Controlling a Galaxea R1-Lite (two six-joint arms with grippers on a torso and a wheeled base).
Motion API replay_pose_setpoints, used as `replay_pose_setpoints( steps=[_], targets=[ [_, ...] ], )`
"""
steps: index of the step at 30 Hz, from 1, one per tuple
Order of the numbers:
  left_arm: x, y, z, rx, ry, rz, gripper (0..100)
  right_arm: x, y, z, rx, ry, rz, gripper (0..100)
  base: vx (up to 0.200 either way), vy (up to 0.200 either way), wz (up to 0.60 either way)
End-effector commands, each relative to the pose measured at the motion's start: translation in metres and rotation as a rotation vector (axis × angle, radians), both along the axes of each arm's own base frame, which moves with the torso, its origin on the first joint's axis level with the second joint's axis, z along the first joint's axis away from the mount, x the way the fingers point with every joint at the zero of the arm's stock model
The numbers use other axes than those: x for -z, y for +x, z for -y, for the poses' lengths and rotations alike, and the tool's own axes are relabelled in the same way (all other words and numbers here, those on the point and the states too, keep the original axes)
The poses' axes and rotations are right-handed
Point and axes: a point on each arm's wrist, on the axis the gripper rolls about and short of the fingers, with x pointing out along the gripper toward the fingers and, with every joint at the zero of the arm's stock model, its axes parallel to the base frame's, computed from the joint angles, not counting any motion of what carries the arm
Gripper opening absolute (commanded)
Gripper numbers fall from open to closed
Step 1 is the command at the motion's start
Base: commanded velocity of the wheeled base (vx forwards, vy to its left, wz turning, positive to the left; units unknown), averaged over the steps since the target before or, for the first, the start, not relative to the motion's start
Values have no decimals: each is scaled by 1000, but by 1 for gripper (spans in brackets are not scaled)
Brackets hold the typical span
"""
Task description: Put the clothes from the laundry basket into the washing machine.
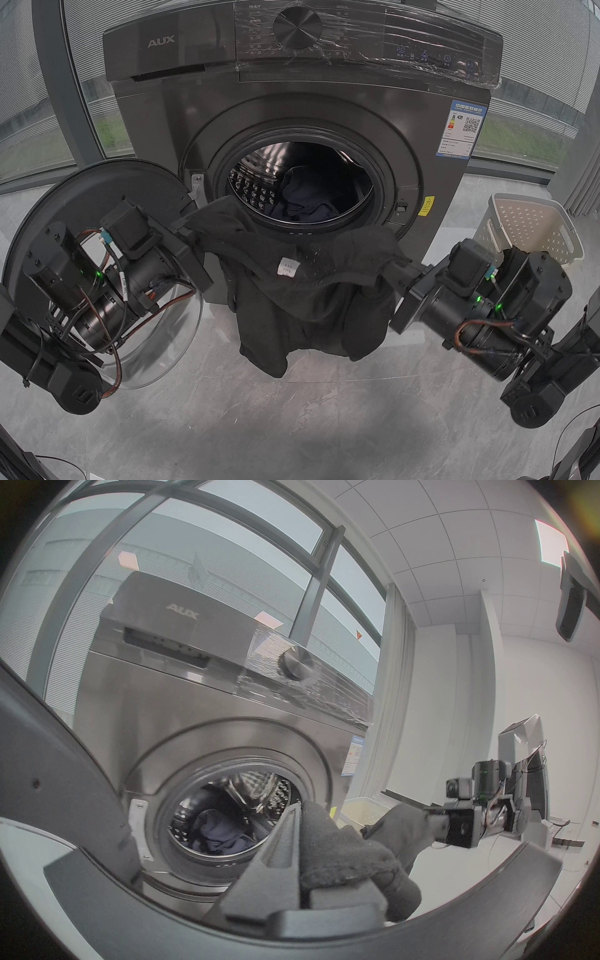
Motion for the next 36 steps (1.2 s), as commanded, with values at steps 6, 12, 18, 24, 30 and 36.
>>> replay_pose_setpoints(
  steps=[6, 12, 18, 24, 30, 36],
  targets=[
    [0, 14, 35, 36, -29, 12, 0, 44, -4, -26, -61, -94, -121, 100, 0, 0, 0],
    [-6, 25, 43, 32, -52, 42, 0, 67, -26, -19, -100, -180, -211, 100, 0, 0, 0],
    [-8, 26, 44, 31, -59, 51, 0, 88, -45, -3, -121, -276, -302, 100, 0, 0, 0],
    [-11, 20, 50, 60, -64, 57, 0, 77, -15, -10, -60, -204, -240, 100, 0, 0, 0],
    [-14, 14, 56, 93, -65, 66, 0, 89, 34, -32, -11, -169, -197, 100, 0, 0, 0],
    [-16, 15, 57, 94, -70, 75, 0, 112, 58, -58, -20, -164, -187, 100, 0, 0, 0]
  ],
)
